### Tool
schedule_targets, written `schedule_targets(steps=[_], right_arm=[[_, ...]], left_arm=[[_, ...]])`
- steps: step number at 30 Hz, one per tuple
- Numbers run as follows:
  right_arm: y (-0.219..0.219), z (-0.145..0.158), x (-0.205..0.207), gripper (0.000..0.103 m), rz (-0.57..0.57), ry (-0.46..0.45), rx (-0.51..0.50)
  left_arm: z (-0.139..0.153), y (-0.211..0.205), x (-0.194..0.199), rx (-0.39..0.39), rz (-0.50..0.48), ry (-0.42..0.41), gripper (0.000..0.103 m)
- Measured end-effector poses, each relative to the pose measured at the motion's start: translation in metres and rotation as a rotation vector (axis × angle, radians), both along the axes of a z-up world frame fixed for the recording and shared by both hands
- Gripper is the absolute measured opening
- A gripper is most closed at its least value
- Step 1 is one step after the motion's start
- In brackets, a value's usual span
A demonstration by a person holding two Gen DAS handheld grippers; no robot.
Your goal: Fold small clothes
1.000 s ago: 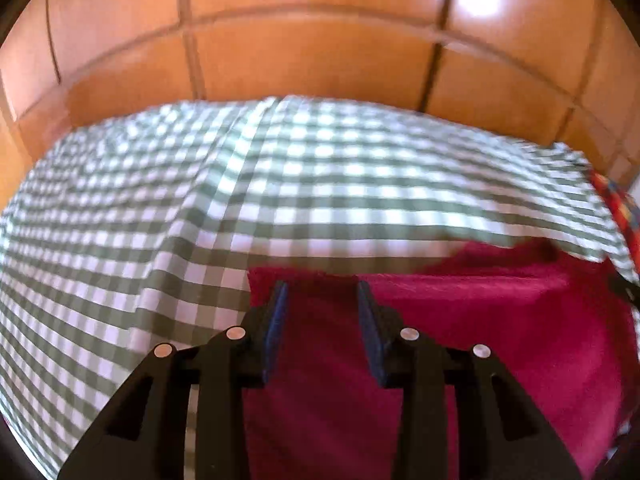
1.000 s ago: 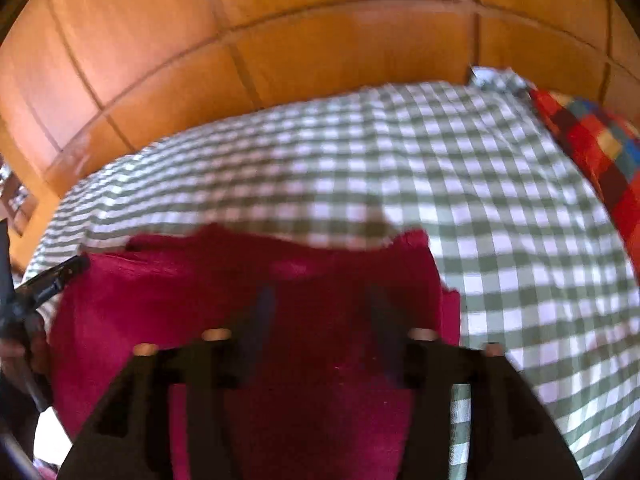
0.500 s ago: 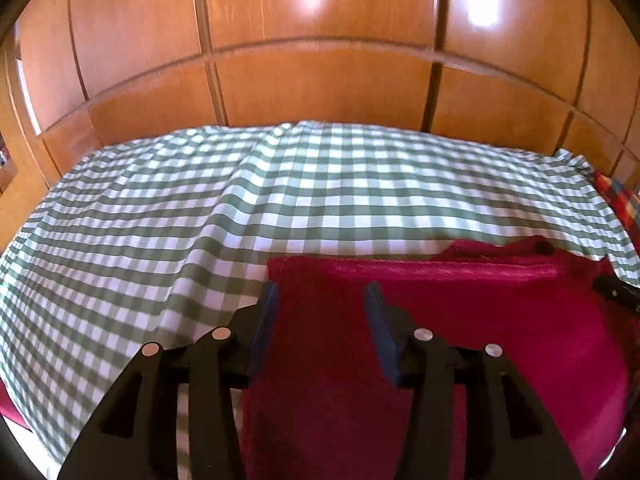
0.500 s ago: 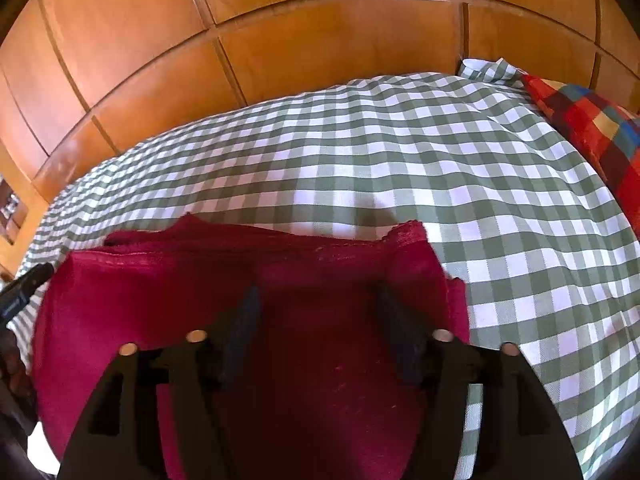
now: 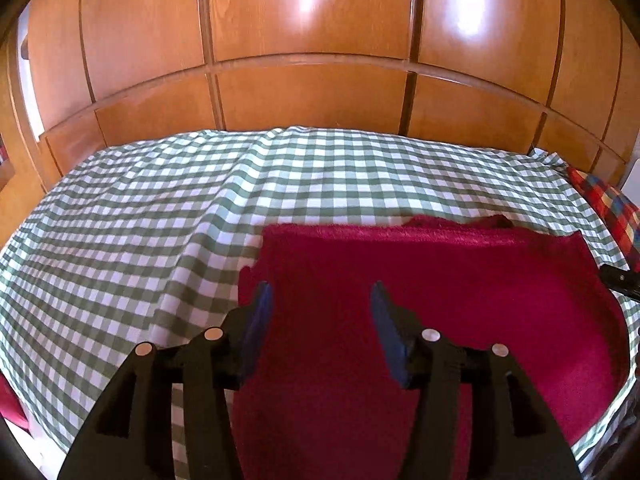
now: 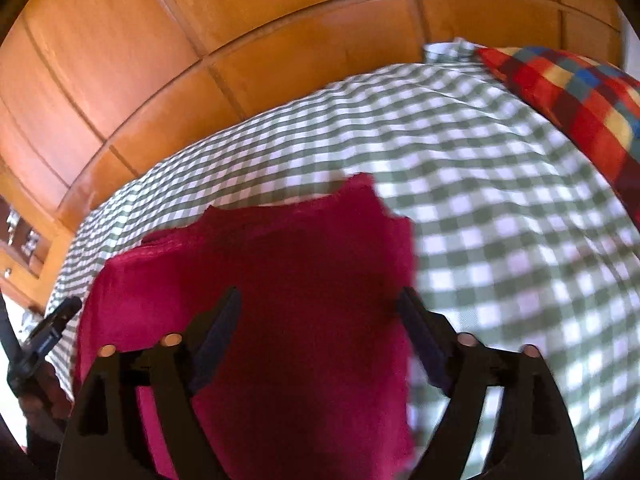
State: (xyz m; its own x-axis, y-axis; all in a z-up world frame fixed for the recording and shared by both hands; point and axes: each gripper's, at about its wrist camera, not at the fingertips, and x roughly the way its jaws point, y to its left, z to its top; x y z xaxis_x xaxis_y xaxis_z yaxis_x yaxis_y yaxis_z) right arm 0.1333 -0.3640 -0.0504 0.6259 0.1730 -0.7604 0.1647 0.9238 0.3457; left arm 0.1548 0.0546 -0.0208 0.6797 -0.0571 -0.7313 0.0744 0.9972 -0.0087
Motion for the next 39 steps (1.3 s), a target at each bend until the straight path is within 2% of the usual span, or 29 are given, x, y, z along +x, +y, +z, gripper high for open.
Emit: schedule_targets(steps=[5,9,13,16,30,32,34,36,39], right_arm=[[-0.022,-0.016,-0.024,0.087,-0.048,0.043,0.093],[-0.036,-0.036,-0.04,0.087,-0.073,0.078,0.228],[-0.038,-0.041,-0.047,0.087,-0.038,0.05,0.332],[-0.031,-0.044,-0.047,0.087,0.034,0.037,0.401],[-0.006,-0.051,-0.024,0.087,0.144,0.013,0.449],[0.0,-0.05,-0.021,0.08,0.158,0.013,0.44],[0.004,-0.051,-0.018,0.054,0.161,0.022,0.397],[0.003,-0.053,-0.018,0.046,0.161,0.022,0.39],[0.001,-0.056,-0.019,0.045,0.161,0.017,0.412]], left_arm=[[-0.003,-0.003,-0.006,-0.019,-0.004,0.014,0.052],[-0.005,-0.007,-0.01,-0.01,-0.015,0.019,0.052],[-0.007,-0.01,-0.014,-0.01,-0.022,0.025,0.052],[-0.008,-0.013,-0.015,-0.009,-0.029,0.032,0.052],[-0.013,-0.034,-0.019,0.016,-0.066,0.052,0.052],[-0.012,-0.037,-0.02,0.021,-0.076,0.05,0.052],[-0.011,-0.041,-0.02,0.031,-0.082,0.048,0.052],[-0.011,-0.044,-0.02,0.034,-0.087,0.051,0.052],[-0.009,-0.049,-0.022,0.04,-0.091,0.05,0.052]])
